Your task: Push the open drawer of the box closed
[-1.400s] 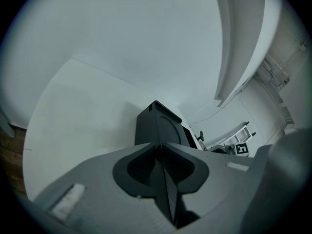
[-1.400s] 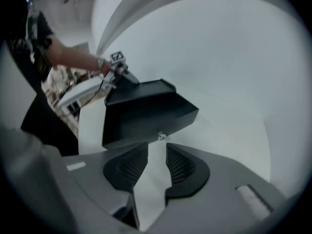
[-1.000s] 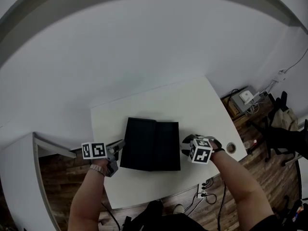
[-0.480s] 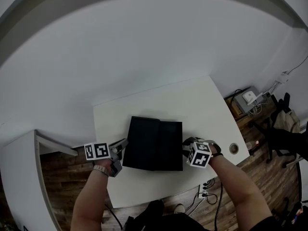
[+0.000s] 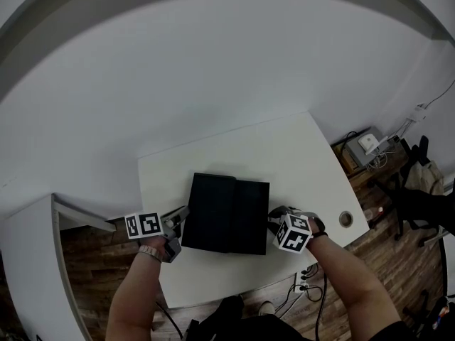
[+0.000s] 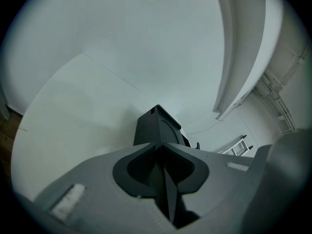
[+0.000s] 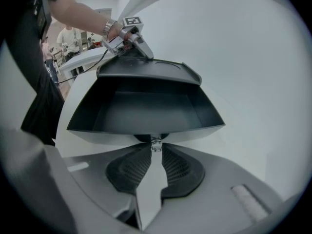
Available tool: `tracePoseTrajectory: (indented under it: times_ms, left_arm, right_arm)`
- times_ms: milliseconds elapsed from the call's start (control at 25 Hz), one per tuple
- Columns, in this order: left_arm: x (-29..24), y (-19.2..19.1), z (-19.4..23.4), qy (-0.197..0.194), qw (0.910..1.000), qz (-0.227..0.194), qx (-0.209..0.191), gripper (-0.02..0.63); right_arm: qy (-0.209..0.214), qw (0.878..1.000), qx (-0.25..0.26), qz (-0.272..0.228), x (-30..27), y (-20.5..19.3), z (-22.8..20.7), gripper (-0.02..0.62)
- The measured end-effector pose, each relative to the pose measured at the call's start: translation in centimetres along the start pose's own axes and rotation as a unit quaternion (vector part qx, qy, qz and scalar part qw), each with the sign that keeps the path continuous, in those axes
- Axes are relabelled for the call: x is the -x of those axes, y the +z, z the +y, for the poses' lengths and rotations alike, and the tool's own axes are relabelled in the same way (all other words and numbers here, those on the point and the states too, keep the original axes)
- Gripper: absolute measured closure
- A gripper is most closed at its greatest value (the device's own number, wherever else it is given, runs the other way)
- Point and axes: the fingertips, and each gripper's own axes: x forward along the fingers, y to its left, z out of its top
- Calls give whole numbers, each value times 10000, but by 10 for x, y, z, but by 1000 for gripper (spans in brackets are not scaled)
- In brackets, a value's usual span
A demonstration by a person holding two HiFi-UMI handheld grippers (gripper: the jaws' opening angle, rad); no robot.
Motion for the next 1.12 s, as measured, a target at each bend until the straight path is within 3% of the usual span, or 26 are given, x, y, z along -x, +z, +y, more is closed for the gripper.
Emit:
tracePoseTrajectory:
  times_ms: [200,1120]
  left_arm:
    - [-1,1,0,-23,10000,17,10,555]
    - [-1,-1,-3,-112,9999,107,-22,554]
  right_arm:
    - [81,9983,570,103,-6,17,4,523]
    - [255,9975,650,-54,-24,64,7,525]
